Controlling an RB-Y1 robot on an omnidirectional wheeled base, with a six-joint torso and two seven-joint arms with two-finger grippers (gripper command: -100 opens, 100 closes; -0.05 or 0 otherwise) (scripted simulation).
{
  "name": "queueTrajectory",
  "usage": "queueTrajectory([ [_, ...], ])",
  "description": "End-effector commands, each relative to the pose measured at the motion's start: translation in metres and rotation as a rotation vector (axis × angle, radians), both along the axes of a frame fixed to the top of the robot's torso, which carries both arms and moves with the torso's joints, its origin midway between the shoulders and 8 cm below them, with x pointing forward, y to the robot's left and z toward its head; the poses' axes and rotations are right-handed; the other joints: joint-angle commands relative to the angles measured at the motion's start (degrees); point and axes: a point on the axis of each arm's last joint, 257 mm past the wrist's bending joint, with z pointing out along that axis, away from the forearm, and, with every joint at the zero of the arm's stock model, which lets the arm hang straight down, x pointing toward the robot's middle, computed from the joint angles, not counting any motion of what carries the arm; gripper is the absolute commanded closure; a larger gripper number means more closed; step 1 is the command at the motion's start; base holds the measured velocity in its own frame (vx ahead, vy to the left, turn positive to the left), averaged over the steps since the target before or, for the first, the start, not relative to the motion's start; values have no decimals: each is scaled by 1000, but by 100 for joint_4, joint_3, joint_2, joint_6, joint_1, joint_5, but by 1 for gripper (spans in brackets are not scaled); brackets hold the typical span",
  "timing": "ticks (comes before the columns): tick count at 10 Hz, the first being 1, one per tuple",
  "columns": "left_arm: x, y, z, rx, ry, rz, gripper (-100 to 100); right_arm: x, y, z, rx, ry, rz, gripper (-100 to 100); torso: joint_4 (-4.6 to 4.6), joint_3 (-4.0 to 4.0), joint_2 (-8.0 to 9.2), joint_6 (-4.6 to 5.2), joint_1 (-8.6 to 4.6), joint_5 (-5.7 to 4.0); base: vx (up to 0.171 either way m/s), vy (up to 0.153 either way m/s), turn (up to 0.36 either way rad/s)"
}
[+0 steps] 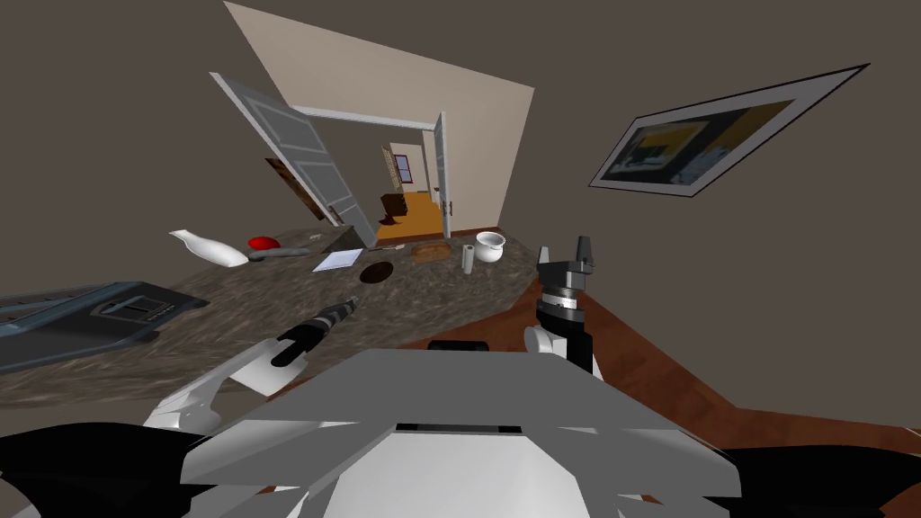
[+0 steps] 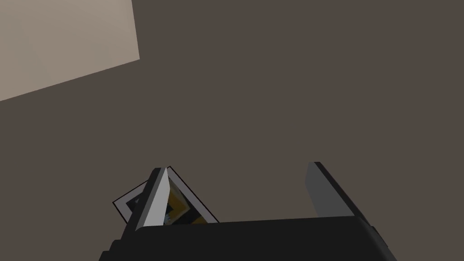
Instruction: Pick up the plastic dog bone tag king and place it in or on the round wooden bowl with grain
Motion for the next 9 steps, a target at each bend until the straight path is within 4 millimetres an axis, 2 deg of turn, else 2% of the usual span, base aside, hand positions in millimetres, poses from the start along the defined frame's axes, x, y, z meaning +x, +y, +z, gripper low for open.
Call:
queueTrajectory([
  [1,3,5,8,-6,-24,20,100,0,0,0,0,0,0,0,0,0,0,0,0,0,-183,-123,-114],
  [3,11,18,23,6,-52,49,100,0,0,0,0,0,0,0,3,3,2,3,-7,-1,-136,-148,-174],
  [4,15,24,29,18,-57,60,100,0,0,0,0,0,0,0,3,-5,-15,14,-13,-4,-15,-147,-274],
  [6,24,38,40,46,-65,81,100,0,0,0,0,0,0,0,-9,-46,-90,22,0,-5,107,-80,-190],
  [9,35,54,52,78,-74,99,100,0,0,0,-1,0,0,0,-20,-71,-131,16,86,14,156,76,-72],
])
